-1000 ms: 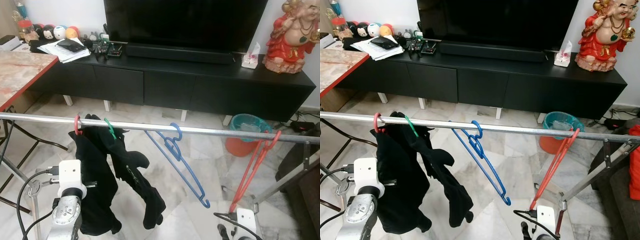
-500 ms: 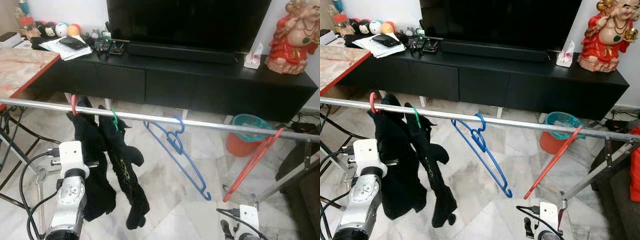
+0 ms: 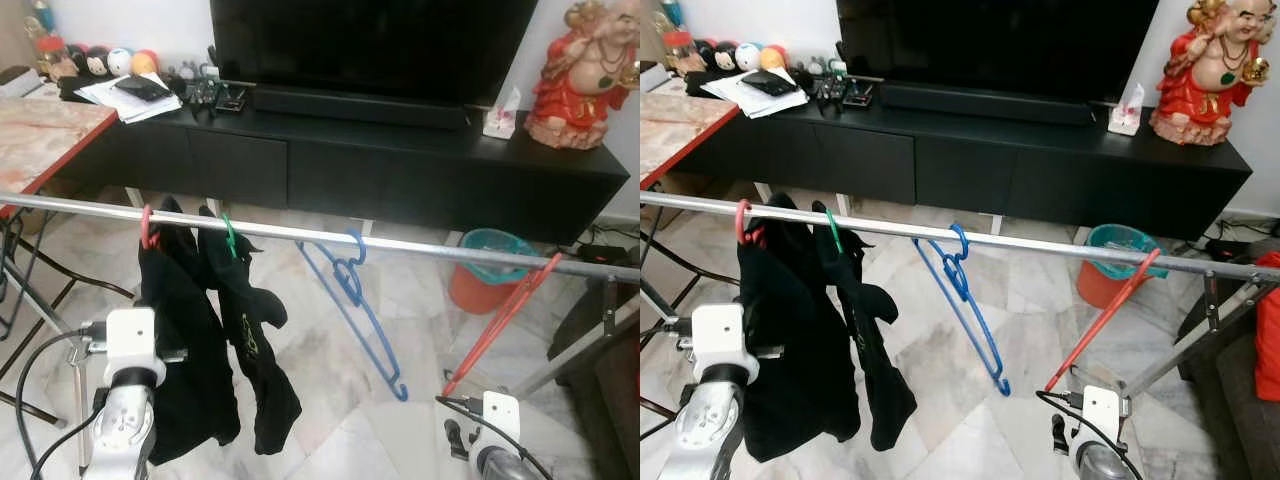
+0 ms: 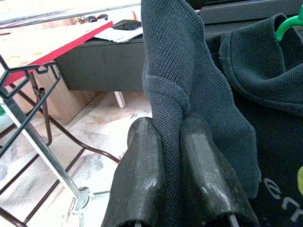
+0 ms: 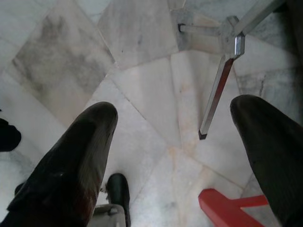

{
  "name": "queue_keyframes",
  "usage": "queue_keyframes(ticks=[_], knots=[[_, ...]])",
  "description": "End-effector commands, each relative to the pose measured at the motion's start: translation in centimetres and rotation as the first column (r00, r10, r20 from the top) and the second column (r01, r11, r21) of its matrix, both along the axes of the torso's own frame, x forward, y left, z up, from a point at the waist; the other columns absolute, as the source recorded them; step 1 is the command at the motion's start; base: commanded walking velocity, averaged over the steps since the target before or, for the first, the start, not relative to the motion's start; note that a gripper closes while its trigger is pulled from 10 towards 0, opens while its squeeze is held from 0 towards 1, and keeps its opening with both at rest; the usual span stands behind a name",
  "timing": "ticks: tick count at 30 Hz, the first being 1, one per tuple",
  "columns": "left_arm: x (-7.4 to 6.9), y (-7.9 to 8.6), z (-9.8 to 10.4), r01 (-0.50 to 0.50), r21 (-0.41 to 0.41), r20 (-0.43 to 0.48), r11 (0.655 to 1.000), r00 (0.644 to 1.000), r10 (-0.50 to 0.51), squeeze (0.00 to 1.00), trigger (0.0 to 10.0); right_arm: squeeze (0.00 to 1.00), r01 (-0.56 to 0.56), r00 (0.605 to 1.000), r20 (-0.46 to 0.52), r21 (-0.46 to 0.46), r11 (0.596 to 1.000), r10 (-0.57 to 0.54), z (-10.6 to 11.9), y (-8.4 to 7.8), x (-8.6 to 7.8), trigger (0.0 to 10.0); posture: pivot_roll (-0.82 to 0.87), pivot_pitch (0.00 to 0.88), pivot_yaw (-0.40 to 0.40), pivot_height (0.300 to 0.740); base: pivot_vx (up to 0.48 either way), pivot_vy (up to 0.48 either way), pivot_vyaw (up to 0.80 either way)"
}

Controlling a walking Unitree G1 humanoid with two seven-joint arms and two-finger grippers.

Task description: Hang hanger

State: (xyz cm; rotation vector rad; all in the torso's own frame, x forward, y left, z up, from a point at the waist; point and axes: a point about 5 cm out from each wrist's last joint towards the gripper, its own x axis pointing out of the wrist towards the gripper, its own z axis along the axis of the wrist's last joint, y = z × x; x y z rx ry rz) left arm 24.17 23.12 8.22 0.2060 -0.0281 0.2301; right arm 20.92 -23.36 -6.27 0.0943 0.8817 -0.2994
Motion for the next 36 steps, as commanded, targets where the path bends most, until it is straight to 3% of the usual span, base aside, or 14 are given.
queue_keyframes(ticks=[1,6,13,22,36], knots=[[-0.2,-0.3,1.3,0.000,0.021,0.058,1.000,0.998,-0.001,0.00,10.0,0.00,0.018,1.000,0.009,-0.008,1.000,-0.018,0.4,-0.4,0.5,10.0,-0.07,0.000,-0.075,0.740,0.000,0.000,0.00],[-0.6,-0.5,-0.6,-0.010,0.009,0.000,1.000,1.000,0.010,0.00,10.0,0.00,0.019,0.999,0.028,-0.016,1.000,-0.019,0.9,-0.5,1.4,10.0,-0.08,0.000,-0.079,0.740,0.000,0.000,0.00],[1.2,-0.5,-2.5,-0.017,-0.015,-0.084,1.000,0.996,0.015,0.00,10.0,0.00,0.015,0.999,0.047,-0.008,1.000,-0.014,1.4,-0.3,2.2,10.0,-0.07,0.000,-0.089,0.740,0.000,0.000,0.00],[3.1,-0.2,-1.2,0.007,-0.011,-0.029,1.000,1.000,-0.007,0.00,10.0,0.00,0.029,0.998,0.054,0.005,1.000,-0.029,1.3,0.2,2.2,10.0,-0.13,0.000,-0.027,0.740,0.000,0.000,0.00],[4.0,-0.3,-0.2,0.069,0.002,-0.013,0.998,0.998,-0.069,0.00,10.0,0.00,0.082,0.997,0.009,0.042,0.996,-0.082,0.2,1.3,0.9,10.0,-0.16,0.000,0.039,0.740,0.000,0.000,0.00]])
